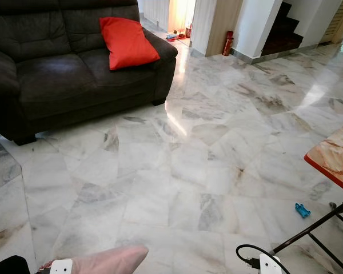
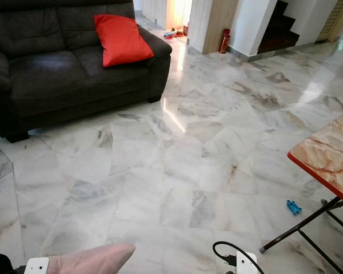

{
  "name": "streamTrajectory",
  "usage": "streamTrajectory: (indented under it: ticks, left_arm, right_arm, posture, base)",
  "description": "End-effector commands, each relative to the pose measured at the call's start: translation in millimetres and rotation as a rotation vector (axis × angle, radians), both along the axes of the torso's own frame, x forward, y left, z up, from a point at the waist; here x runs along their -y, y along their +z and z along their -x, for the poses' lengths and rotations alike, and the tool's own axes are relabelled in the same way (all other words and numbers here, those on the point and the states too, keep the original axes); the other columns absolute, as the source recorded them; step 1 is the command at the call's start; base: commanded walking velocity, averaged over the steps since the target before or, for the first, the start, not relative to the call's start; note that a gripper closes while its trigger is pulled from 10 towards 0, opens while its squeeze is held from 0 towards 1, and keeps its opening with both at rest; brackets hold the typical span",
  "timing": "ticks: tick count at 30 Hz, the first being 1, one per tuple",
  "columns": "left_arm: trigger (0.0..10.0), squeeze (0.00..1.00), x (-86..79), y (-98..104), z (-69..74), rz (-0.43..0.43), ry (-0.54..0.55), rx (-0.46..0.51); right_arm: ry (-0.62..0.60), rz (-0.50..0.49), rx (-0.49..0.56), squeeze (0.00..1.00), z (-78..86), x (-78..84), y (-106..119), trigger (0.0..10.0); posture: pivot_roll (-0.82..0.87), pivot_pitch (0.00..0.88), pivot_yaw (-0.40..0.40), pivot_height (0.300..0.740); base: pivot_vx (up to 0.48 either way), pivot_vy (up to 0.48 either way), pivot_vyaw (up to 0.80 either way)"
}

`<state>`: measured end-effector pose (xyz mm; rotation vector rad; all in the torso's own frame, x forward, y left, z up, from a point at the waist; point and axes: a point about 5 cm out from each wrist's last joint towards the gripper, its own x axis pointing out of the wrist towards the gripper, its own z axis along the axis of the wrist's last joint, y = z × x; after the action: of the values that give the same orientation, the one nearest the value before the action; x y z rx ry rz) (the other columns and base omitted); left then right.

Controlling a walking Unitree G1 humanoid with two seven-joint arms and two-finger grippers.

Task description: Move the pillow to the sofa from floor

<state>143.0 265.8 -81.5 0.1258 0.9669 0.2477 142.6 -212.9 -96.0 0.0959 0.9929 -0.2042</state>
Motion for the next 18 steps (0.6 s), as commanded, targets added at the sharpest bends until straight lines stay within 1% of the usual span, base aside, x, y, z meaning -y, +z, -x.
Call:
streamTrajectory:
  ticks: [1,18]
  left_arm:
    - [10.0,0.00,0.1,-1.6,3.9,0.001,-0.018,-0.020]
    - [10.0,0.00,0.5,-1.6,3.7,0.008,-0.019,-0.015]
  right_arm:
    - [-0.007,0.005,-0.021,0.00,5.6,4.6,-1.4,10.0]
    - [-0.004,0.000,-0.030,0.00,8.3,4.4,-2.3,10.0]
  posture:
    - [0.10,0.000,-0.087,0.740]
    - [0.10,0.000,-0.087,0.740]
  base:
    - [0.000,0.000,0.00]
    - [0.000,0.000,0.00]
